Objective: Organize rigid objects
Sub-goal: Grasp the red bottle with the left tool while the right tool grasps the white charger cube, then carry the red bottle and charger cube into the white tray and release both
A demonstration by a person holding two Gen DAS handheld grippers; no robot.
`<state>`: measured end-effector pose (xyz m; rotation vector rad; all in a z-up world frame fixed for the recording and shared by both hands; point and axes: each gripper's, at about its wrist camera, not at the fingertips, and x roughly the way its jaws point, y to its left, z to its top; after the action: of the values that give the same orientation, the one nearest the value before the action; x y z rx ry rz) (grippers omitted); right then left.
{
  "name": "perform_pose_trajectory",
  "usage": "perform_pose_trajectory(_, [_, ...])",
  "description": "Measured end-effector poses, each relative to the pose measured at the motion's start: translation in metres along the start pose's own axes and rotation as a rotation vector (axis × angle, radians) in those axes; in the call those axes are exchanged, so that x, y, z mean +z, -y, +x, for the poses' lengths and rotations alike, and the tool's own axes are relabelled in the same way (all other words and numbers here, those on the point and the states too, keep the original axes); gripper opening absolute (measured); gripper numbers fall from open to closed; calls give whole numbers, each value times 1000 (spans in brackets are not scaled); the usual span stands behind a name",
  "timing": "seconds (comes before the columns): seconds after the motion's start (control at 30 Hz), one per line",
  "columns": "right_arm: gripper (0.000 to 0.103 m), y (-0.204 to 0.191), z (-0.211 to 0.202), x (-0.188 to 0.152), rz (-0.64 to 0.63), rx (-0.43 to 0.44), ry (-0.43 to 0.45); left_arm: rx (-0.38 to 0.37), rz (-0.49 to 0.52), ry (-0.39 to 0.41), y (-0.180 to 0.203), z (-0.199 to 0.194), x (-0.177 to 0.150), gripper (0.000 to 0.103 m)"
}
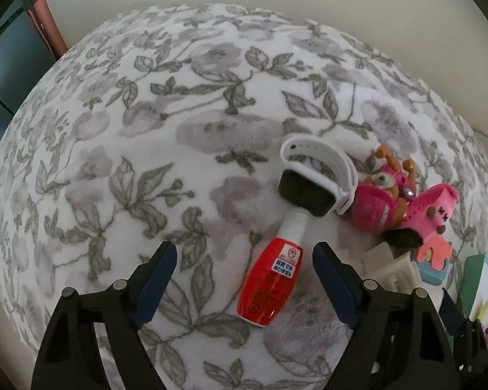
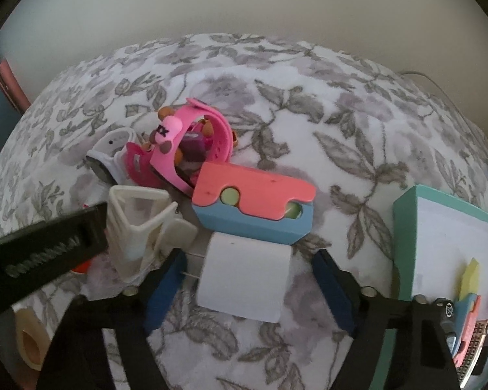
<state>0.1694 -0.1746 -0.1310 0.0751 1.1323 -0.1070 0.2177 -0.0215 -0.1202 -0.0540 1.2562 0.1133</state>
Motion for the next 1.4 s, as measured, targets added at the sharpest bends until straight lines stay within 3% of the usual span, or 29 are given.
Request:
perform_pose_trajectory(0.07, [66, 4, -3, -1, 6, -2, 4, -1, 4, -11, 1, 2, -2, 62])
perform_pose_trajectory(0.13, [66, 7, -4, -1, 16, 9, 3, -2, 12, -3, 3, 1, -3, 57])
perform_pose_trajectory(0.2, [66, 7, -2, 1, 18, 14, 2, -9, 25, 7, 6, -2, -3, 37])
perform_pose_trajectory(0.27, [66, 6, -2, 1, 12, 10, 0, 5, 38, 12, 11, -3, -4, 30])
perform_pose_trajectory(0.5, [66, 8, -4, -5, 18, 9, -11, 20, 12, 10, 8, -8, -5, 29])
perform_pose_trajectory(0.67, [66, 15, -12, -6, 55, 57, -28, 31, -20, 43, 3, -24, -3, 29])
perform_pose_trajectory(0.93, [66, 39, -63, 5, 132, 104, 43, 35, -32, 208, 5, -92, 1, 29])
perform_pose_trajectory(1.13, [66, 68, -116, 10, 184, 75, 137, 2, 17, 327, 26, -141, 0, 29])
perform_pose_trajectory(1.4, [66, 124, -165, 0, 240, -42, 213, -39, 130, 370, 74, -168, -15, 29])
